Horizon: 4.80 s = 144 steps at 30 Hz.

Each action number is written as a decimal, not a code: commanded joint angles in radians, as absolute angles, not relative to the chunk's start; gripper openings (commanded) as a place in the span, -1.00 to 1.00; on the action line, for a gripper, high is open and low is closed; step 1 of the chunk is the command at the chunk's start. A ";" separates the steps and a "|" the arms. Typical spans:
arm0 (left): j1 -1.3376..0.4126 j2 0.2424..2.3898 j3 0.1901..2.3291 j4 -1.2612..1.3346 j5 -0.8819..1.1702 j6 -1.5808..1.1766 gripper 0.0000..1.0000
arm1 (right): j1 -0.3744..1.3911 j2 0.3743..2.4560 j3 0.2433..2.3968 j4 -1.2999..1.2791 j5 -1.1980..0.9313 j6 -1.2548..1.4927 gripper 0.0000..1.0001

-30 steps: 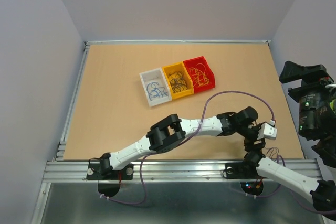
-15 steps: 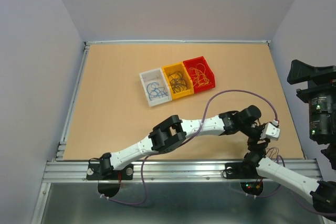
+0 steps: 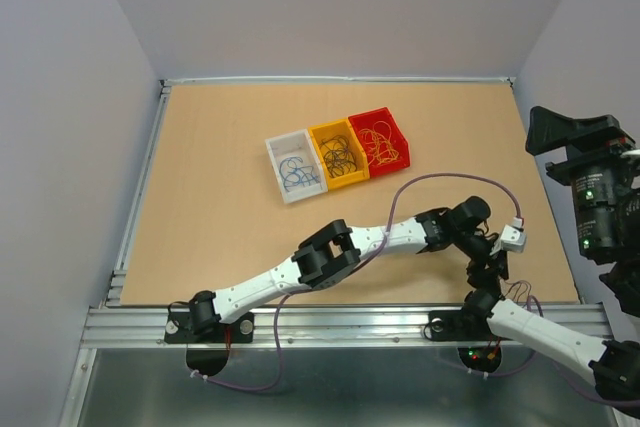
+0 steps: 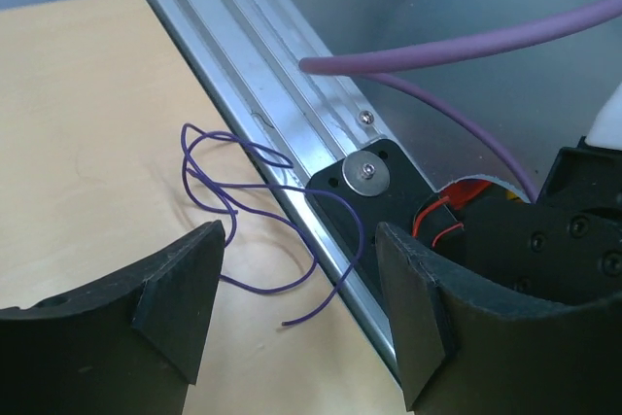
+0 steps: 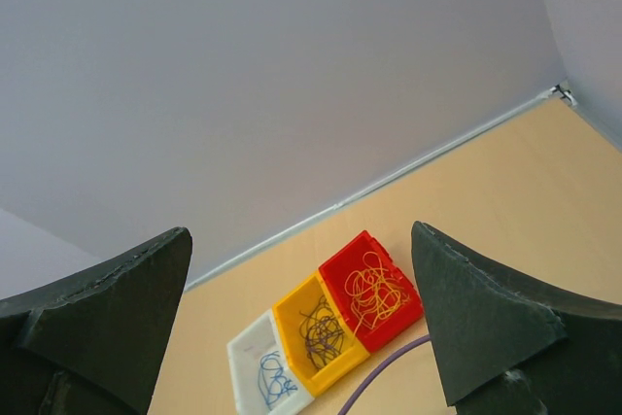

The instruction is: Untangle the cables

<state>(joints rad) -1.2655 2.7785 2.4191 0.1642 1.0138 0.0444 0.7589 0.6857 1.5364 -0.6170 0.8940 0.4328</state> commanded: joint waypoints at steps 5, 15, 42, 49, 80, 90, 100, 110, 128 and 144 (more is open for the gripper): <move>-1.203 2.796 2.511 0.264 1.058 -0.181 0.50 | 0.758 0.749 1.571 -0.575 0.841 0.417 1.00; -1.226 2.835 2.579 0.265 0.959 -0.270 0.45 | 0.758 0.776 1.585 -0.571 0.795 0.436 1.00; -1.102 2.656 2.260 0.617 1.068 -0.583 -1.00 | 0.758 0.802 1.356 -0.583 1.020 0.514 1.00; -0.973 2.281 1.860 0.493 0.968 -0.344 -1.00 | 0.756 0.882 1.172 -0.601 1.296 0.731 1.00; -0.716 1.546 1.040 0.289 0.925 0.103 -0.98 | -0.086 0.948 0.632 -1.390 0.756 2.085 0.19; -0.732 1.349 0.862 0.339 0.858 0.147 -0.98 | -0.103 1.079 0.678 -1.393 0.818 2.022 0.02; -0.779 1.266 0.770 0.394 0.738 0.172 -0.98 | -0.288 1.367 0.769 -1.332 0.792 1.800 0.06; -0.779 1.273 0.758 0.391 0.726 0.192 -0.98 | -0.485 1.454 0.775 -1.200 0.724 1.543 -0.99; -0.638 1.209 0.772 0.403 0.699 0.178 -0.98 | 0.026 1.132 1.031 -0.386 0.189 0.626 -0.99; -0.161 1.292 0.801 0.535 0.856 0.014 -0.98 | 0.453 1.713 1.736 -0.339 0.094 0.402 -0.99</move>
<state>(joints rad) -0.2237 1.2598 0.7677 0.4435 0.7773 0.0669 0.4541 1.6684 1.6154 -0.3653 0.0978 0.4679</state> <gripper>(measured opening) 0.026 0.022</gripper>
